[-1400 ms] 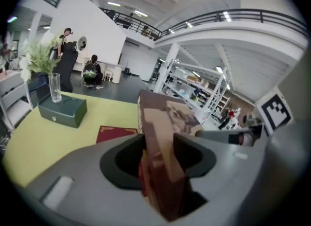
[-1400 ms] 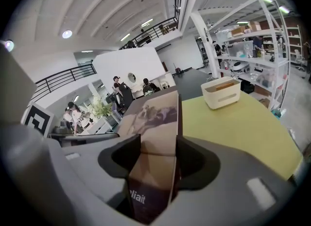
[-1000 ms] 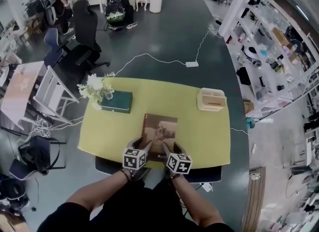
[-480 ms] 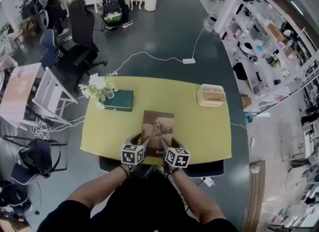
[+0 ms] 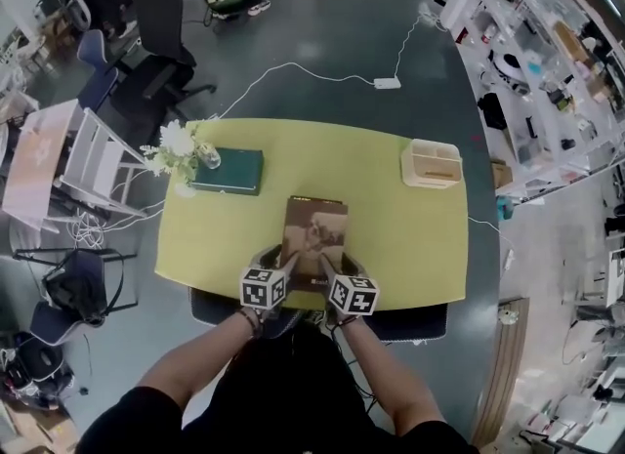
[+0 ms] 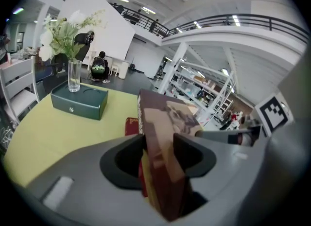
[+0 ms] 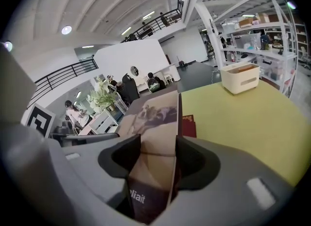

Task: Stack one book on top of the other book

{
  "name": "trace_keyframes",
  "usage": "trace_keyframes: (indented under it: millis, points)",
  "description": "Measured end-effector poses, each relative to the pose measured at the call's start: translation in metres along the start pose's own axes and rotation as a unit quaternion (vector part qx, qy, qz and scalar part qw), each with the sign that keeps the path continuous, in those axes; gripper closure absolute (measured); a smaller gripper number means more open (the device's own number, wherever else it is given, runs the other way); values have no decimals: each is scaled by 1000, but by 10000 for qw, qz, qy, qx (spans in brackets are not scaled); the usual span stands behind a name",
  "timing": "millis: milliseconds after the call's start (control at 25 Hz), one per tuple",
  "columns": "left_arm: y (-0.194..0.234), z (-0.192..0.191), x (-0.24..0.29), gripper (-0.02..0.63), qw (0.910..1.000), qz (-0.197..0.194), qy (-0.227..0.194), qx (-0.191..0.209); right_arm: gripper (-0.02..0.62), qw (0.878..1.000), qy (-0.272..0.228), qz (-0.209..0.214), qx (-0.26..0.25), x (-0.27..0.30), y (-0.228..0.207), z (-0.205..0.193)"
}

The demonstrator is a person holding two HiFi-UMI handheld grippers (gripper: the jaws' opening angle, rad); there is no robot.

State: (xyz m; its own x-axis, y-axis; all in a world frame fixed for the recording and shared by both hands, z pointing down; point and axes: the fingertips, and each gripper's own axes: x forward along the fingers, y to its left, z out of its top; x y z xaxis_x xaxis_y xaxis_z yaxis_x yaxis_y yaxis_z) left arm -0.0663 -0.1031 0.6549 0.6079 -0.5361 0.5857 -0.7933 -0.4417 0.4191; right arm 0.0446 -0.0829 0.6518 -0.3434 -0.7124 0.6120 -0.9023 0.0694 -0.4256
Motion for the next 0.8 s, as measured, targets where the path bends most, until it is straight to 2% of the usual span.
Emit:
trace_keyframes:
  millis: [800]
  points:
    - [46,-42,78,394,9991,96,382,-186,367,9989,444,32,154,78,-52,-37]
